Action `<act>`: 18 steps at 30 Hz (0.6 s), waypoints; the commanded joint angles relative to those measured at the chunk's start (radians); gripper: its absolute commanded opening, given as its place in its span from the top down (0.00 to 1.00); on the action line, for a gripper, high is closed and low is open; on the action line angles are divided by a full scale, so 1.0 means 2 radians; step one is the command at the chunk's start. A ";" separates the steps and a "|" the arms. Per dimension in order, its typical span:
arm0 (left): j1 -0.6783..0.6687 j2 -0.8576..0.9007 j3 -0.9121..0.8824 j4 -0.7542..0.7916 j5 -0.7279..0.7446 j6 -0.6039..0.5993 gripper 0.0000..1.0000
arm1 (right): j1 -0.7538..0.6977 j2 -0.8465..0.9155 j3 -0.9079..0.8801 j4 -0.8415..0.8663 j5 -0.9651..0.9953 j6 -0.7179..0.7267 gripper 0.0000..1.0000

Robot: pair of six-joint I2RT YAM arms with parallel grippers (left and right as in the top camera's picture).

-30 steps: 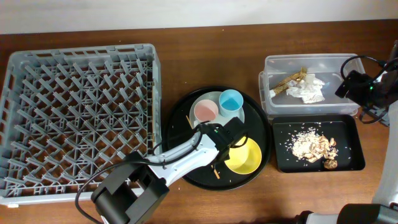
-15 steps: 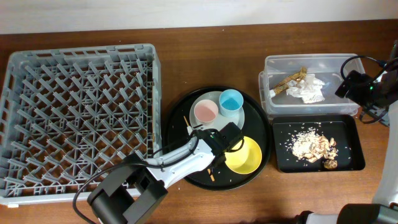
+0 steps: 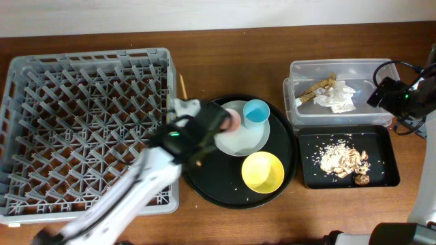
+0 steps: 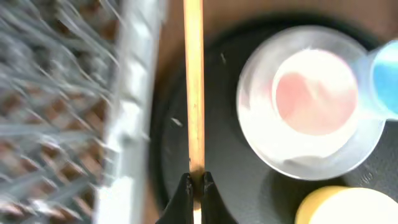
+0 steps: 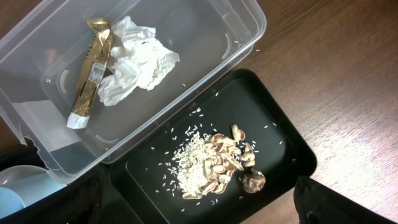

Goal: Sort waste into correct bins and load items into the dishwasher rack
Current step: 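Place second chopstick into the dish rack with left gripper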

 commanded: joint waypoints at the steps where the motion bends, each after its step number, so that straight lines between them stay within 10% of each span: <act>1: 0.069 -0.035 0.004 -0.002 0.017 0.176 1.00 | -0.001 -0.002 0.007 -0.001 0.008 0.000 0.01; 9: 0.217 -0.001 0.004 0.030 0.182 0.338 1.00 | -0.001 -0.002 0.007 -0.001 0.008 0.000 0.01; 18: 0.233 0.066 0.004 0.042 0.180 0.290 1.00 | -0.001 -0.002 0.007 -0.001 0.008 0.000 0.01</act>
